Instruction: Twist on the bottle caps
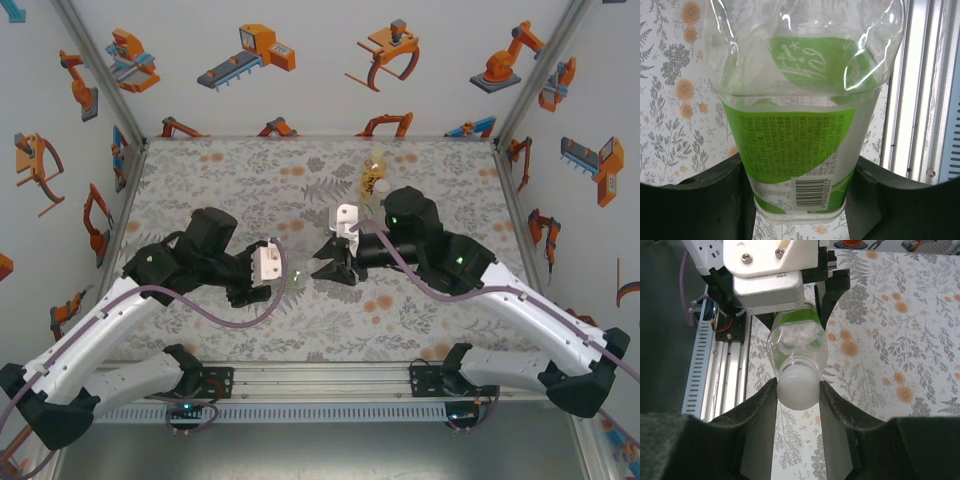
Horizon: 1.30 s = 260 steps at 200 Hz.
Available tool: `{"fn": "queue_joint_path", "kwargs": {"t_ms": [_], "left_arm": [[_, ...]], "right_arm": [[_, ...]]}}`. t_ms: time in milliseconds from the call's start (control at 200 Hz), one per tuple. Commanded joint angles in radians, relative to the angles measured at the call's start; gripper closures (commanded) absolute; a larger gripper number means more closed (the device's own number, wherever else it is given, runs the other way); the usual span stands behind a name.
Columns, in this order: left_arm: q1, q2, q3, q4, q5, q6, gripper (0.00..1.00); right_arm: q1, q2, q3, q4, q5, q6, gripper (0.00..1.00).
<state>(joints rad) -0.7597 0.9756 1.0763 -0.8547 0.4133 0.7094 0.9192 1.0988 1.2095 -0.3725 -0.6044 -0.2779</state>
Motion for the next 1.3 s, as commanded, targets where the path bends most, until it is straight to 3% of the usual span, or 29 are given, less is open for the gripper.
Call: {"fn": "queue_joint_path", "kwargs": {"t_ms": [0,451,686,886,1067,1197,1297], "left_arm": [[-0.005,-0.025,-0.006,0.077,0.044,-0.039,1.0],[-0.005,-0.018,0.012,0.147,0.081,-0.091,1.0],[-0.004,-0.01,0.029,0.153,0.046,-0.077,1.0],[-0.005,0.005,0.039,0.182,-0.046,-0.121,1.0],[-0.006,0.047,0.057,0.195,-0.107,-0.125,1.0],[-0.005,0.066,0.053,0.221,-0.09,-0.124,1.0],[-0.006,0.065,0.047,0.234,-0.062,-0.118,1.0]], "right_arm": [[0.012,-0.016,-0.018,0.024,0.009,-0.017,1.0],[0.012,-0.001,-0.036,0.004,-0.052,-0.01,1.0],[0.013,0.007,-0.045,0.034,0.06,0.134,1.0],[0.013,0.023,-0.065,0.063,0.248,0.569,1.0],[0.012,0.071,-0.005,-0.132,0.457,1.101,1.0],[0.01,0.101,-0.014,-0.208,0.451,1.466,0.94],[0.01,0.117,-0.051,-0.135,0.404,1.594,0.9]]}}
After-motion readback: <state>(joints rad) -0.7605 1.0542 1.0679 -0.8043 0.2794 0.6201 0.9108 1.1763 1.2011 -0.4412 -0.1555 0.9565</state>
